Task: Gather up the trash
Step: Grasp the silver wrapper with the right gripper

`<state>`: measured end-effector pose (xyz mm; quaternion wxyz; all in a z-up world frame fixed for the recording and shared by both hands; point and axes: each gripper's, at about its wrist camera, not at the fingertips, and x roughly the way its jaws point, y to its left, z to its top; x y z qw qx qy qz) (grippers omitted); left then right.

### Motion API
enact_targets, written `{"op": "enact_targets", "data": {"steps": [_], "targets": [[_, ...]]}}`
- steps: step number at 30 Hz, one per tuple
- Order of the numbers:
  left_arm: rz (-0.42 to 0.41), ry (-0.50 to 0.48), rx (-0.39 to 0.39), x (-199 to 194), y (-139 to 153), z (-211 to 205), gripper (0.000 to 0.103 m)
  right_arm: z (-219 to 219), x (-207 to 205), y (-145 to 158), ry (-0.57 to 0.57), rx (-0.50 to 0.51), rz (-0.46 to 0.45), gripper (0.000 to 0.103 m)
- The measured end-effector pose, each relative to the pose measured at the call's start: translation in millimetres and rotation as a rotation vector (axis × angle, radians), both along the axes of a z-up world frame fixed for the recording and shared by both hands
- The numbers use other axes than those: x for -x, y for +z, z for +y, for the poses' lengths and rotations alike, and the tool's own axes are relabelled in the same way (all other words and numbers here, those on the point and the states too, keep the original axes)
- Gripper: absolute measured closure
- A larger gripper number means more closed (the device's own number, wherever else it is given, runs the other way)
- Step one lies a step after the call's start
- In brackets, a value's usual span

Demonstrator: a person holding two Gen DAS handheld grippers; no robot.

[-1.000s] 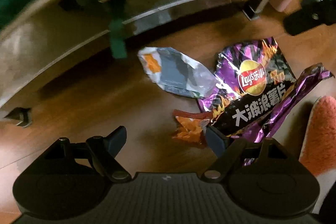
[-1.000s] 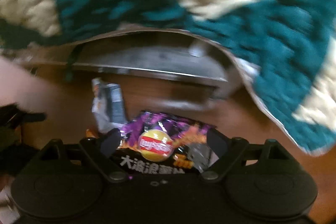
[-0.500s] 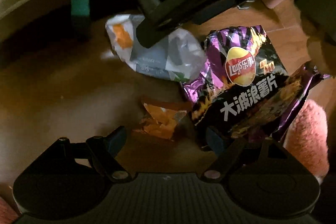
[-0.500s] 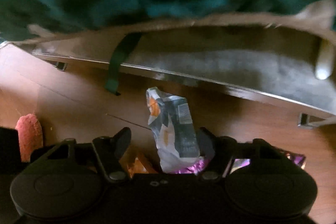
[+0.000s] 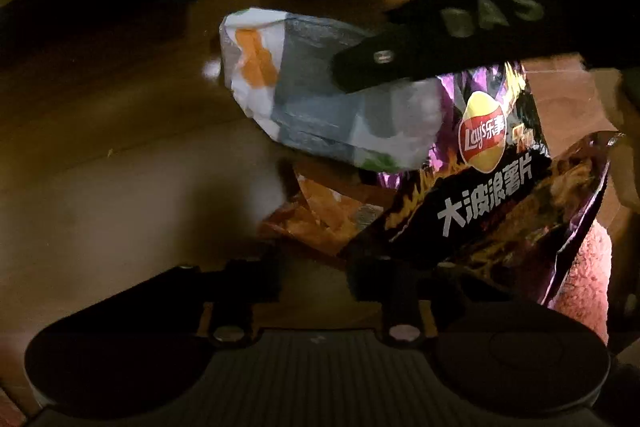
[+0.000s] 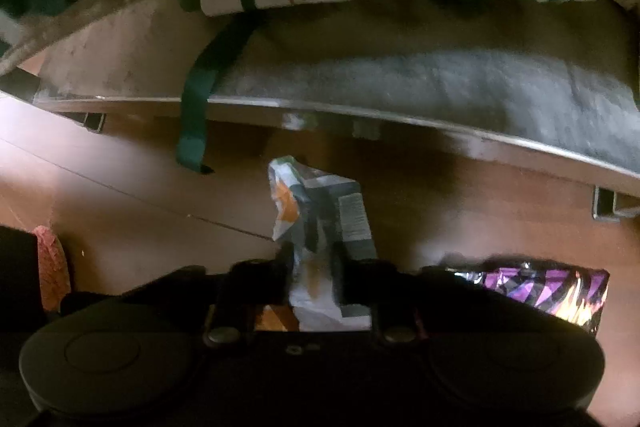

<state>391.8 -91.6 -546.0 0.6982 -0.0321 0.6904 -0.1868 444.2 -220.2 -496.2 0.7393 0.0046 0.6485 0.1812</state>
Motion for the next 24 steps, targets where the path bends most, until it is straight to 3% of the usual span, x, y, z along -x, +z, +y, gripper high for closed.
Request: {"op": "enact_targets", "data": {"steps": [3, 10, 17, 24], "targets": [[-0.001, -0.013, -0.026, 2.7, 2.1, 1.8, 0.086, -6.6, 7.8, 8.3, -0.003, 0.007, -0.026, 0.098], [-0.02, -0.036, -0.079, 10.1, 25.5, 13.2, 0.092, -35.4, 29.2, 44.8, -0.041, 0.025, -0.024, 0.1], [-0.085, -0.088, -0.104, 22.7, 77.1, 19.2, 0.092, -69.3, 56.6, 117.1, -0.061, 0.046, -0.066, 0.1], [-0.164, -0.101, -0.102, 28.6, 119.8, 22.7, 0.093, -98.0, 89.9, 189.2, -0.164, 0.034, -0.127, 0.1]]}}
